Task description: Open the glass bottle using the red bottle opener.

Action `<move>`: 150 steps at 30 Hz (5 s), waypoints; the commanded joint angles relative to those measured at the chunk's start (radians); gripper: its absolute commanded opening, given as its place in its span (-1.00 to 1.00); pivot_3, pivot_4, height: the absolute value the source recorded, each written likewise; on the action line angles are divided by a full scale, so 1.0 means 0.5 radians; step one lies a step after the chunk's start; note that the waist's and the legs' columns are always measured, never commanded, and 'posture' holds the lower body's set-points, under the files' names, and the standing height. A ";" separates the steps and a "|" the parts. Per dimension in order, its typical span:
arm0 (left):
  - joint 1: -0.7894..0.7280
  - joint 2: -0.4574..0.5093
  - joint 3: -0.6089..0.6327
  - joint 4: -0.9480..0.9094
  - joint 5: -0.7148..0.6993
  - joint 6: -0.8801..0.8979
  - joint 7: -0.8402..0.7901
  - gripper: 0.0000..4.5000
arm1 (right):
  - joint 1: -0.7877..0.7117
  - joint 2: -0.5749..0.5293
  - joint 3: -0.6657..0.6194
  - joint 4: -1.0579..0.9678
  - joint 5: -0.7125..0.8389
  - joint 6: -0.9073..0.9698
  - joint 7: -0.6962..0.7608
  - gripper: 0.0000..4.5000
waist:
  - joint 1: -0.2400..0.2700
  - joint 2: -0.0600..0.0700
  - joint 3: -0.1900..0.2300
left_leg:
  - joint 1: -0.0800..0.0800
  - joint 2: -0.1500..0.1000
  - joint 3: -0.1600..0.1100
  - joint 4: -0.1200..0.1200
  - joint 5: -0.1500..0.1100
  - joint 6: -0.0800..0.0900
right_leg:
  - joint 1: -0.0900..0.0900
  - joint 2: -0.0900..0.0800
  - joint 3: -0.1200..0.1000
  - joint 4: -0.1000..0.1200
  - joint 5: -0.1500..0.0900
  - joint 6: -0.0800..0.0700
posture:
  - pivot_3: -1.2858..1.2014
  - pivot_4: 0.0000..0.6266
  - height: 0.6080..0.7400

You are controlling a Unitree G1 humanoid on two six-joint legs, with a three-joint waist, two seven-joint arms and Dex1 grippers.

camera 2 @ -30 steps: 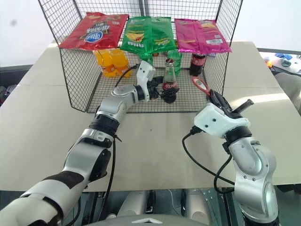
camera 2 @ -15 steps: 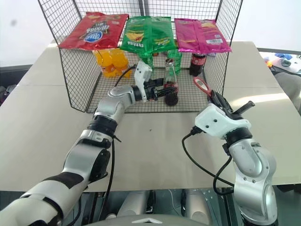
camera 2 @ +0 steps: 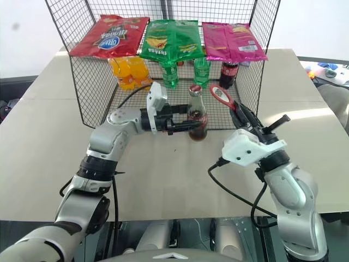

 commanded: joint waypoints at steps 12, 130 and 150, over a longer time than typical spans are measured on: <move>0.063 0.141 -0.078 -0.180 0.020 -0.042 -0.069 0.13 | -0.107 -0.010 0.252 0.574 -0.224 -0.646 -0.457 -1.00 | 0.000 0.000 0.000 | 0.000 0.001 0.002 0.001 -0.002 0.003 | -0.001 0.001 0.004 -0.001 0.000 0.000 | 0.03 -0.52 1.00; 0.310 0.173 -0.168 -0.346 0.152 -0.101 0.121 0.13 | -0.430 -0.233 -0.003 0.171 0.359 0.362 0.247 -1.00 | 0.003 -0.011 -0.016 | 0.022 0.004 0.029 0.002 -0.011 0.017 | 0.004 0.003 0.035 0.005 -0.002 -0.003 | 0.03 -0.52 1.00; 0.433 0.187 -0.093 -0.444 0.122 -0.171 0.206 0.13 | -0.186 1.012 -0.955 -0.002 1.734 2.633 0.072 -1.00 | -0.003 -0.002 -0.015 | 0.017 0.005 0.025 0.003 -0.017 0.027 | 0.003 0.002 0.035 0.003 -0.001 -0.003 | 0.03 -0.52 1.00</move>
